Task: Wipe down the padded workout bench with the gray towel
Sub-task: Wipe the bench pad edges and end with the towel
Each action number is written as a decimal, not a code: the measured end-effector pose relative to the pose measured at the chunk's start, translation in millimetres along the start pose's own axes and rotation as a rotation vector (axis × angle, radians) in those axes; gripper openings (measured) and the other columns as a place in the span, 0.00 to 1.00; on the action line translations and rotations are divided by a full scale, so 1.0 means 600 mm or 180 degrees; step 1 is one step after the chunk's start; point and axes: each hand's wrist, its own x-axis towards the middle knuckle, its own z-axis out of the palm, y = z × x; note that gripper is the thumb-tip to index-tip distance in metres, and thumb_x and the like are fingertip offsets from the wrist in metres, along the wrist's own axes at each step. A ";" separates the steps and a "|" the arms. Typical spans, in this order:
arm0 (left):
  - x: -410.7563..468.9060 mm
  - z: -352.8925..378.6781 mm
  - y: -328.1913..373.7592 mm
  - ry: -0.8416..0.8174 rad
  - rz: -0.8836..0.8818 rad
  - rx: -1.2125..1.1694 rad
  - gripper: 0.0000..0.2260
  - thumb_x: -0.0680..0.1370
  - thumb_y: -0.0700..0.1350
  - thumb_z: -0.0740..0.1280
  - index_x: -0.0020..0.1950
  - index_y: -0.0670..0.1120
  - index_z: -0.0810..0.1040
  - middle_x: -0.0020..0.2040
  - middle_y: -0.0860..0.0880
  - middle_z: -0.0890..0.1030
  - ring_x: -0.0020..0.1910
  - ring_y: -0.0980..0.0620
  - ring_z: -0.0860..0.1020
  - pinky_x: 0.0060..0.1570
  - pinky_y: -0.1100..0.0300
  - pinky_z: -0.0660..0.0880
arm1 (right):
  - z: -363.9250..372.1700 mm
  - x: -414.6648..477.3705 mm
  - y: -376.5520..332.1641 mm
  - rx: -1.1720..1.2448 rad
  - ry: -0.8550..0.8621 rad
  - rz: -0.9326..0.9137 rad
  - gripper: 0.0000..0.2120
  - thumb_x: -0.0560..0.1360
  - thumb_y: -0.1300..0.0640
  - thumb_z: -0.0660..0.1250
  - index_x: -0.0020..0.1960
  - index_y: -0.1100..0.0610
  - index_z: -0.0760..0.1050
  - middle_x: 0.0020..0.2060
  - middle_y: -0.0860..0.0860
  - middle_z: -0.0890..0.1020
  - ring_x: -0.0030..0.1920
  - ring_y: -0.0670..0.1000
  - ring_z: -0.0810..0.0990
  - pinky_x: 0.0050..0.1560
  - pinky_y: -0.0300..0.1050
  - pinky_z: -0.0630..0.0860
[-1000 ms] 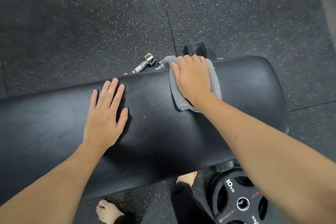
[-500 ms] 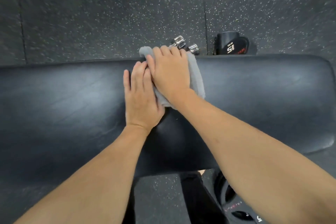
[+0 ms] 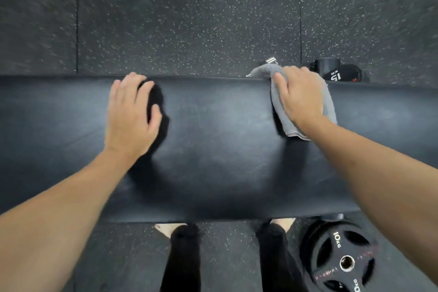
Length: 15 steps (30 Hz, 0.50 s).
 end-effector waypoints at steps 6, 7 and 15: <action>-0.038 -0.012 -0.085 -0.0072 0.0107 0.0012 0.24 0.78 0.43 0.60 0.73 0.36 0.72 0.73 0.36 0.72 0.75 0.35 0.68 0.76 0.35 0.60 | -0.002 -0.003 -0.080 0.0020 0.0112 0.0266 0.16 0.84 0.55 0.54 0.43 0.59 0.73 0.41 0.59 0.81 0.43 0.62 0.74 0.48 0.54 0.64; -0.037 -0.012 -0.086 -0.0054 0.0118 -0.0016 0.24 0.78 0.43 0.60 0.73 0.37 0.72 0.74 0.37 0.72 0.76 0.36 0.68 0.77 0.36 0.59 | 0.005 -0.003 -0.120 0.0035 0.0116 0.0222 0.15 0.84 0.54 0.53 0.42 0.58 0.72 0.40 0.58 0.81 0.42 0.61 0.73 0.47 0.54 0.64; -0.037 -0.007 -0.098 0.0015 -0.0224 0.0051 0.25 0.78 0.44 0.60 0.75 0.40 0.70 0.78 0.39 0.67 0.80 0.41 0.63 0.79 0.38 0.56 | 0.063 0.015 -0.482 0.0261 -0.0081 -0.0530 0.18 0.84 0.47 0.51 0.55 0.55 0.77 0.51 0.52 0.82 0.53 0.58 0.78 0.57 0.55 0.69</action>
